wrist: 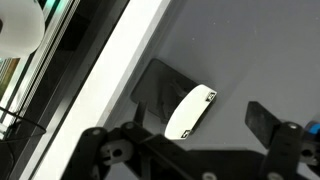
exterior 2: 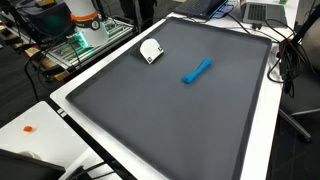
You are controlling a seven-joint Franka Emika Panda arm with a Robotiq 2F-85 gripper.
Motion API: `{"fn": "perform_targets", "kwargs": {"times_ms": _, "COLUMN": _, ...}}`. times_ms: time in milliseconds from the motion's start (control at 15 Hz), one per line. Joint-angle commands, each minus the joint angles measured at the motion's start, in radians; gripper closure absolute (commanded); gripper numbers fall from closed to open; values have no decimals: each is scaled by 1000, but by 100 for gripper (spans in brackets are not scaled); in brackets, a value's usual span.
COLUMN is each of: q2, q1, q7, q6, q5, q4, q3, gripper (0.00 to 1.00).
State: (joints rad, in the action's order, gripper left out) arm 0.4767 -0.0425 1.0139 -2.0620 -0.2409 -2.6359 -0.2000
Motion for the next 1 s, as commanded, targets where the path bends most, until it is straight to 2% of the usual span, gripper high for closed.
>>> {"fn": "perform_targets", "kwargs": {"times_ms": 0, "q2": -48, "q1": 14, "q7": 102, "q6": -81, "q5": -23, "q4": -35, "q3": -2, "gripper": 0}}
{"fn": "perform_targets", "kwargs": {"times_ms": 333, "q2": -168, "q1": 29, "q7": 76, "q6": -161, "q5": -26, "q4": -26, "q3": 28, "gripper": 0}}
{"fn": "perform_targets", "kwargs": {"times_ms": 600, "q2": -263, "q1": 25, "q7": 105, "q6": -207, "q5": -9, "q4": -15, "q3": 40, "gripper": 0}}
{"fn": "perform_targets", "kwargs": {"times_ms": 933, "q2": -346, "q1": 33, "q7": 121, "q6": -254, "q5": -46, "q4": 2, "q3": 73, "gripper": 0}}
